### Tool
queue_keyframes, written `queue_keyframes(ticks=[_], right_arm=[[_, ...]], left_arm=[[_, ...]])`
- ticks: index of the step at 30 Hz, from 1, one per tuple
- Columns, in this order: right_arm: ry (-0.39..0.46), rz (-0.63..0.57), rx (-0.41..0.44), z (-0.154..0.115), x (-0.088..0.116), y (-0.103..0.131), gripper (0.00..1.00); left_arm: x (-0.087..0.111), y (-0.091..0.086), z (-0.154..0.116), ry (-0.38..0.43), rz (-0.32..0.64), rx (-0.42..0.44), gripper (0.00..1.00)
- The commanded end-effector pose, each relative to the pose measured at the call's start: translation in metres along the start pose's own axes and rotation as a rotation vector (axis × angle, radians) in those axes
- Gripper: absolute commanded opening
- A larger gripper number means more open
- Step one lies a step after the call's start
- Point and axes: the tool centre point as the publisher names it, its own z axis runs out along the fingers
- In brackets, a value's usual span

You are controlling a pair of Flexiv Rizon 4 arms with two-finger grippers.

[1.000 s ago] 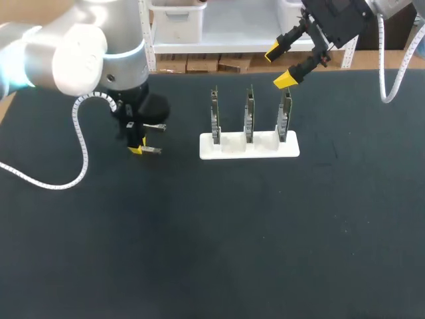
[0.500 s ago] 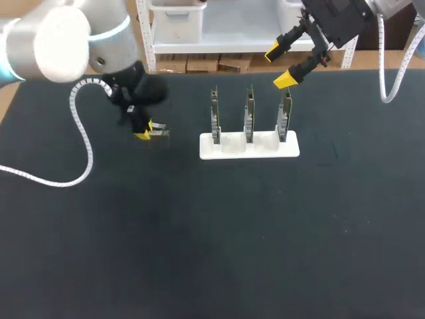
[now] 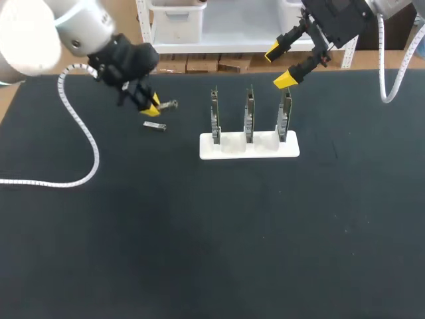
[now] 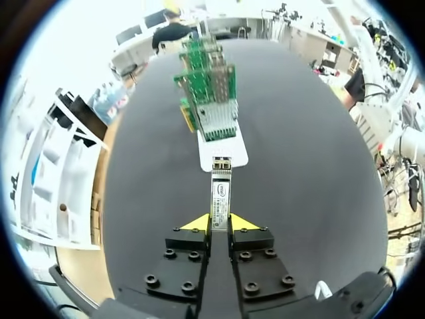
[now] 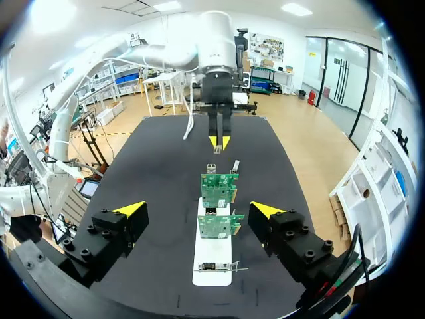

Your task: Pick up the optical module with the left hand, and insert it into the network port with the right hand.

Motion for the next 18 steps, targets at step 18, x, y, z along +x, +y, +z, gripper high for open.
queue_keyframes(ticks=[18], right_arm=[[0.0, 0.0, 0.002, 0.0, 0.0, 0.001, 1.0]], left_arm=[[-0.014, -0.003, -0.062, -0.249, -0.069, -0.136, 0.0]])
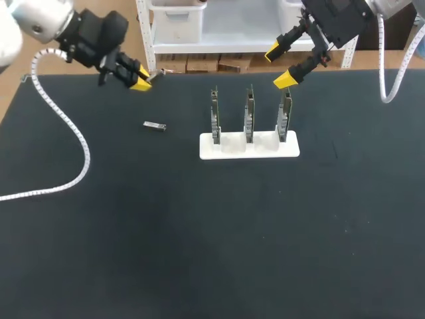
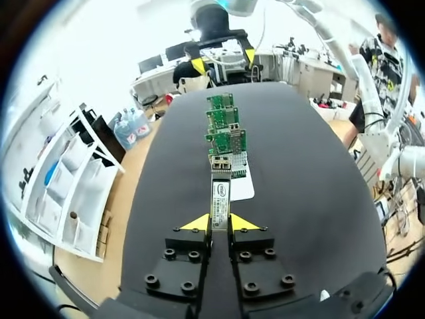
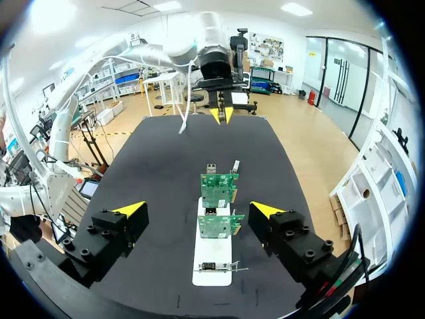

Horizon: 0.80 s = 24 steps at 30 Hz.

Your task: Pick up the optical module with the left hand, and insert it into the network port with the right hand.

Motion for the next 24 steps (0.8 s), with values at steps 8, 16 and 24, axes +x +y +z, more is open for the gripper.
queue_keyframes(ticks=[8, 16, 24], right_arm=[[0.0, 0.0, 0.002, -0.0002, 0.0001, 0.0009, 1.0], [0.0, 0.0, 0.002, -0.0002, 0.0001, 0.0009, 1.0], [0.0, 0.0, 0.002, -0.0002, 0.0001, 0.0009, 1.0]], left_arm=[[0.01, -0.0124, -0.0076, 0.022, -0.033, -0.078, 0.0], [0.01, -0.0124, -0.0076, 0.022, -0.033, -0.078, 0.0], [0.01, -0.0124, -0.0076, 0.022, -0.033, -0.078, 0.0]])
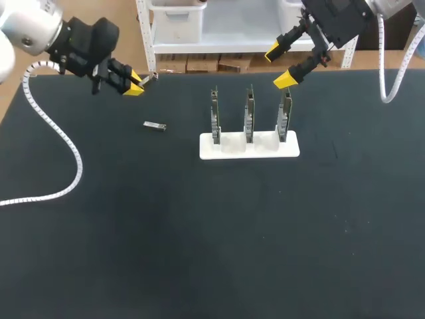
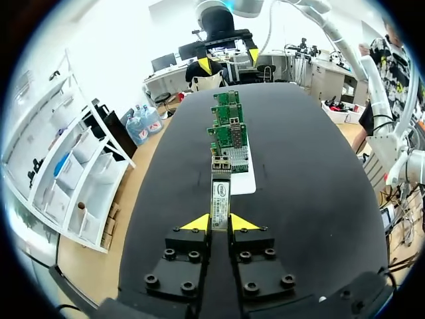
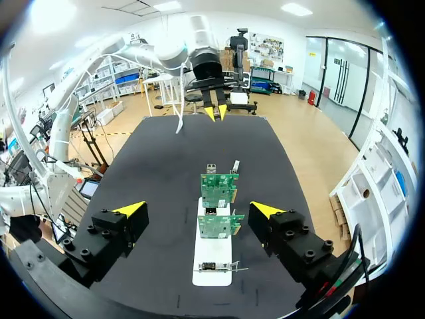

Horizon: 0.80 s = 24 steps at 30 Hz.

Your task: Pick up the optical module with the left hand, and insert it into the network port with the right hand.

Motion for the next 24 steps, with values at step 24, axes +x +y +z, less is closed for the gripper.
queue_keyframes(ticks=[24], right_arm=[[0.0, 0.0, 0.002, 0.0, 0.0, 0.001, 1.0]], left_arm=[[-0.096, -0.049, 0.005, -0.267, -0.004, -0.026, 0.0]])
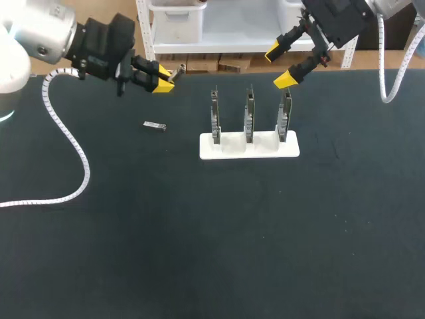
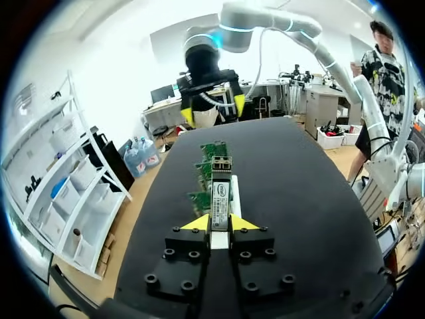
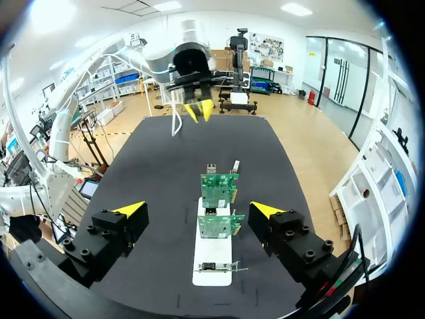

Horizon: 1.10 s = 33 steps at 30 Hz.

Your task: Pick up the optical module with the left hand, and insert it into the network port with the right hand.

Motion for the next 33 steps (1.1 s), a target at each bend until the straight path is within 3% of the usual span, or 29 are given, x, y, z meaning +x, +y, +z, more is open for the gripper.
queue_keyframes(ticks=[1, 8, 19, 33], right_arm=[[0.0, 0.0, 0.002, 0.0, 0.0, 0.001, 1.0], [0.0, 0.0, 0.002, 0.0, 0.0, 0.001, 1.0], [0.0, 0.0, 0.002, 0.0, 0.0, 0.001, 1.0], [0.0, 0.0, 0.002, 0.0, 0.0, 0.001, 1.0]], left_arm=[[-0.015, -0.019, -0.003, -0.047, -0.017, -0.036, 0.0], [-0.037, -0.037, 0.005, -0.145, -0.031, -0.037, 0.0], [-0.066, -0.041, 0.029, -0.272, -0.025, -0.056, 0.0], [-0.092, -0.042, 0.061, -0.302, 0.02, 0.018, 0.0]])
